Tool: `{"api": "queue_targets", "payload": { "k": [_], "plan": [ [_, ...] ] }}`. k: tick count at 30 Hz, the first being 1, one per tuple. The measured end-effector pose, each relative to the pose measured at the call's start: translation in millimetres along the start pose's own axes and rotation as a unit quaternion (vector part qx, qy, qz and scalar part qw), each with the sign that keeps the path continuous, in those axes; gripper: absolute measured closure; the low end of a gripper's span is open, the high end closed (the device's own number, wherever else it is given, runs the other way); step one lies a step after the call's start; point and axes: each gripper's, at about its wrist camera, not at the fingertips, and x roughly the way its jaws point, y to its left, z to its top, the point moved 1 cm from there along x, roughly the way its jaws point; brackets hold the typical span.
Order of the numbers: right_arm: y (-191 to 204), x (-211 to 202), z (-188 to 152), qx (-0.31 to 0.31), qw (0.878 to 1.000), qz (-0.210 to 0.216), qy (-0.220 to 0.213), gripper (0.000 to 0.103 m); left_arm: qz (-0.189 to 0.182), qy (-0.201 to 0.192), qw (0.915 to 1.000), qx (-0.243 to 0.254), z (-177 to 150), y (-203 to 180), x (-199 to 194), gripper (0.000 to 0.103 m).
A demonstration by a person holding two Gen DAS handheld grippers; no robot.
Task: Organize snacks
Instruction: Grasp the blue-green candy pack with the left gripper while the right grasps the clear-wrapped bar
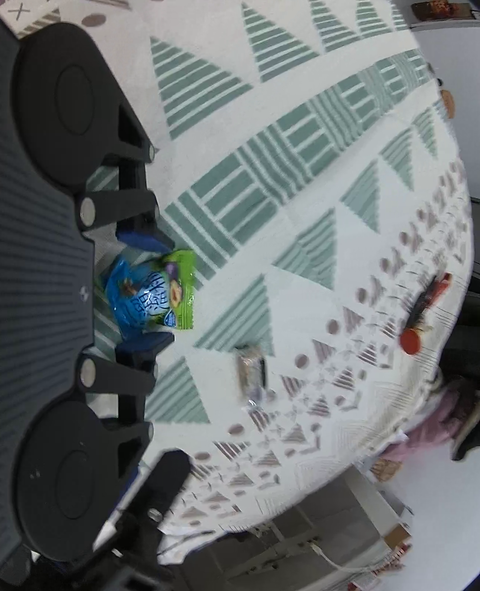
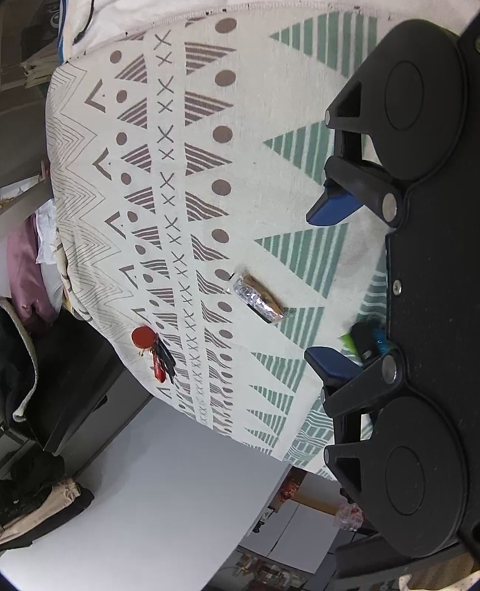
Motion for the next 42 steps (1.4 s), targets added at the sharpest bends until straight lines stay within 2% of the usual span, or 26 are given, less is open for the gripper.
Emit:
{"api": "queue_targets", "payload": {
  "k": [2, 6, 16, 33, 35, 38, 40, 42],
  "plan": [
    [2, 8, 1, -0.003, 1.0, 0.0, -0.001, 0.031, 0.004, -0.02, 0.9998, -0.003, 2, 2, -1, 0.071],
    [11, 28, 2, -0.008, 1.0, 0.013, -0.001, 0.033, 0.011, -0.024, 0.9996, -0.008, 16, 9, -1, 0.073],
    [15, 63, 4, 0.001, 1.0, -0.005, -0.009, 0.04, 0.013, -0.037, 0.9992, -0.01, 49, 32, -5, 0.074],
    [41, 107, 22, -0.061, 0.997, -0.04, -0.022, 0.04, 0.036, -0.05, 0.9979, -0.018, 70, 71, -12, 0.074],
    [43, 108, 21, -0.074, 0.996, -0.049, -0.02, 0.044, 0.041, -0.051, 0.9977, -0.02, 71, 74, -15, 0.074],
    [46, 109, 19, -0.103, 0.991, -0.08, -0.017, 0.062, 0.046, -0.054, 0.9973, -0.021, 71, 77, -20, 0.074],
    [46, 108, 17, -0.118, 0.988, -0.1, -0.018, 0.079, 0.047, -0.057, 0.9971, -0.02, 70, 79, -24, 0.074],
    [43, 105, 17, -0.115, 0.988, -0.103, -0.016, 0.082, 0.05, -0.058, 0.9968, -0.024, 66, 82, -30, 0.074]
  ]
}}
